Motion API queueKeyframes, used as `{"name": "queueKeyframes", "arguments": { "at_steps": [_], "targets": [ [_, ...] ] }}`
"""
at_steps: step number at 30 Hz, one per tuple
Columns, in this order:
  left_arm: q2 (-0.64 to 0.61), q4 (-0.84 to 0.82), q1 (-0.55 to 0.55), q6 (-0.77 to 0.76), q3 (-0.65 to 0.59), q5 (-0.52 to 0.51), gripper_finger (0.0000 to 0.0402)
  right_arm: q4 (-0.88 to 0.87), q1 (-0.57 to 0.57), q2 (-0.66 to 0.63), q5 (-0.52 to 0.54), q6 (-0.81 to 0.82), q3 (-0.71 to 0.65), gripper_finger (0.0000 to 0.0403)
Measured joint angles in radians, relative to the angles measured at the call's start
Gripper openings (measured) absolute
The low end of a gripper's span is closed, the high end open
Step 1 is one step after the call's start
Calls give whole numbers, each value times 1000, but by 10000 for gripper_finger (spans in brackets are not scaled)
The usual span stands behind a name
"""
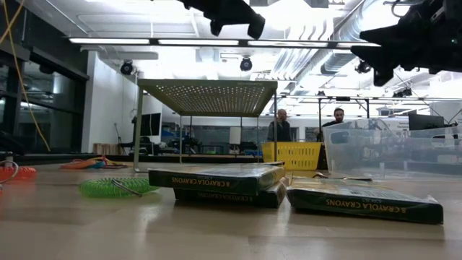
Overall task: Pick & Place Office Desk Supplies
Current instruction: Put the black rubber band into the black bin
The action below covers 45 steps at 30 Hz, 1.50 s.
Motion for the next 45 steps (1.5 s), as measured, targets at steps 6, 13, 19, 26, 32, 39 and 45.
{"name": "queueKeyframes", "arguments": {
  "at_steps": [6,13,19,26,32,39,45],
  "targets": [
    [0,21,-14,0,0,0,0,199,0,180,-27,-10,5,155],
    [0,30,-17,0,0,0,0,330,0,411,-55,-71,84,155],
    [0,30,-17,0,0,0,0,379,0,588,-78,-135,185,155],
    [0,38,-17,0,0,0,0,428,0,767,-126,-195,299,155],
    [-1,57,-31,1,-1,0,0,441,0,878,-129,-244,384,155],
    [-1,59,-59,27,-1,1,0,479,0,965,-161,-270,444,155],
    [-1,63,-64,30,-1,1,0,528,0,1007,-203,-265,458,155]
  ]
}}
